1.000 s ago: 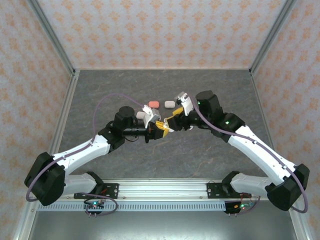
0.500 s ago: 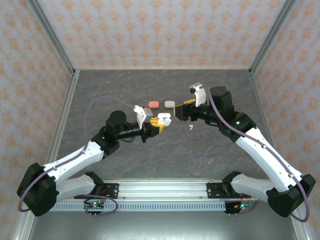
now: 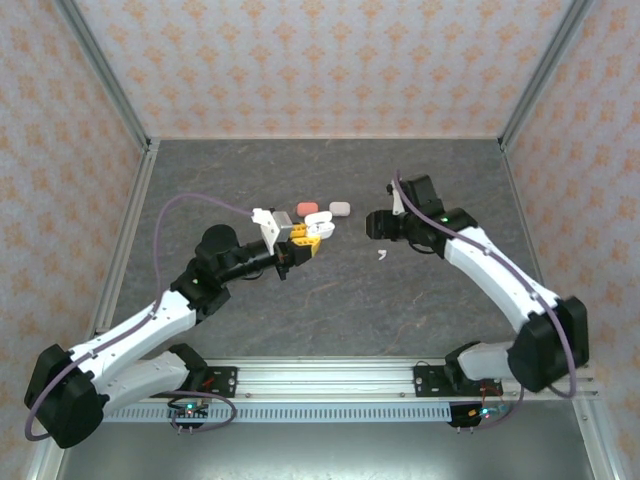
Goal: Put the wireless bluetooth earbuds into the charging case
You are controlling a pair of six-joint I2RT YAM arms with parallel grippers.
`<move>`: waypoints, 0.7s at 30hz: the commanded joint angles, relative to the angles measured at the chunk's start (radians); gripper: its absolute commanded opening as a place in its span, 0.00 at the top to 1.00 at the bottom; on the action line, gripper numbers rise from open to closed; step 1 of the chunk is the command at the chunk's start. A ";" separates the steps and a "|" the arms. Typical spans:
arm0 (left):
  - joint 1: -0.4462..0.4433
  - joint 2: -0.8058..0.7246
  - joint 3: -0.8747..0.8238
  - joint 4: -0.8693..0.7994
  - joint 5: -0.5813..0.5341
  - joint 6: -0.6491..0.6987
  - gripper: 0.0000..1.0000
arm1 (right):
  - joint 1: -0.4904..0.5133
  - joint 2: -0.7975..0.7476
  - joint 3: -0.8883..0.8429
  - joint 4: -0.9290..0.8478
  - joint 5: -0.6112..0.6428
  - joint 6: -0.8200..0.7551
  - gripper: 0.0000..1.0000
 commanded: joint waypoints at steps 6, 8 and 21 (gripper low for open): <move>-0.012 -0.054 0.002 0.011 -0.065 0.018 1.00 | -0.027 0.225 0.041 -0.065 0.089 -0.055 0.42; -0.011 -0.055 0.000 0.007 -0.067 0.017 1.00 | -0.031 0.275 0.050 -0.068 0.088 -0.048 0.43; -0.011 -0.052 0.000 -0.011 -0.085 0.017 1.00 | -0.032 0.442 0.094 -0.057 0.067 0.020 0.52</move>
